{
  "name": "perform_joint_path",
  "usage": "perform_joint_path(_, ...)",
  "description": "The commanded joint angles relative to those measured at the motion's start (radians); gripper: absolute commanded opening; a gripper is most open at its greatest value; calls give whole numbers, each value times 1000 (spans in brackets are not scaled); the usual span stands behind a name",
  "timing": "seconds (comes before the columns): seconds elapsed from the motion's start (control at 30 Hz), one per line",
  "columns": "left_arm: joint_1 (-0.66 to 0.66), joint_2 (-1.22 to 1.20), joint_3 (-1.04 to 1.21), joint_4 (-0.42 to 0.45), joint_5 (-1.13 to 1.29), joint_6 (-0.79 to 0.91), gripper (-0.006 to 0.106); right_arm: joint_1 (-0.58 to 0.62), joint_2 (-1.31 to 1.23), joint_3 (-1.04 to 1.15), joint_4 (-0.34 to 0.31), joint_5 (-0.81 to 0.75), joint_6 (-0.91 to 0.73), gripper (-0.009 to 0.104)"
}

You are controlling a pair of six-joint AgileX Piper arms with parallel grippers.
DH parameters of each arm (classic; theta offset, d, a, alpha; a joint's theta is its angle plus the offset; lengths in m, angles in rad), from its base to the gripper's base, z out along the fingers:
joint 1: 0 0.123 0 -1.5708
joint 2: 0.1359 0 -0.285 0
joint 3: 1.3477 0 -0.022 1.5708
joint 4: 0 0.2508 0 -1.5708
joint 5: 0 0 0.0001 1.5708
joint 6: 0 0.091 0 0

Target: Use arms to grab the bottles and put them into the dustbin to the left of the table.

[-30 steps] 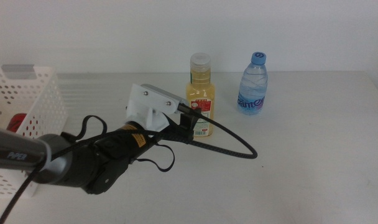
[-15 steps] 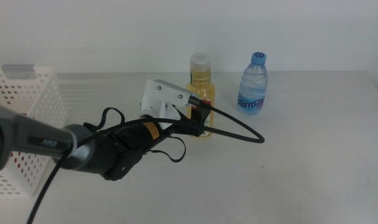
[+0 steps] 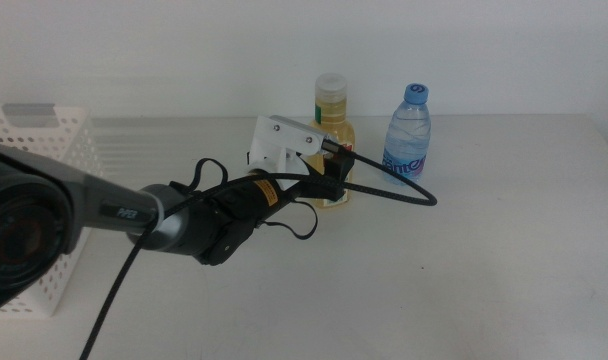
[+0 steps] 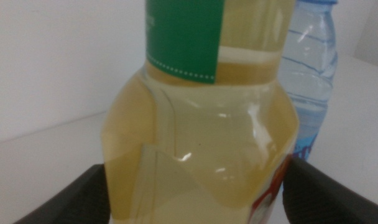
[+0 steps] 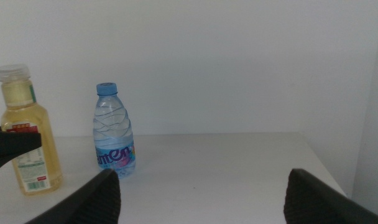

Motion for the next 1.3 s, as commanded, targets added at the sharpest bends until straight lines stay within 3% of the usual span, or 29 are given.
perform_joint_path(0.0, -2, -32, -51, -16, -53, -15, 90, -9, -27, -7, -4, -77, -13, 87)
perform_joint_path(0.63, 6, 17, -98, 39, -45, -31, 90, -9, -27, -7, -4, -77, -13, 87)
perform_joint_path(0.77, 49, 17, -100, 163, -29, -202, 90, -9, -27, -7, -4, -77, -13, 87)
perform_joint_path(0.93, 115, 17, -133, 443, -34, -371, 90, -9, -27, -7, -4, -77, -13, 87)
perform_joint_path(1.27, 118, 41, -215, 467, -43, -363, 90, -9, -27, -7, -4, -77, -13, 87)
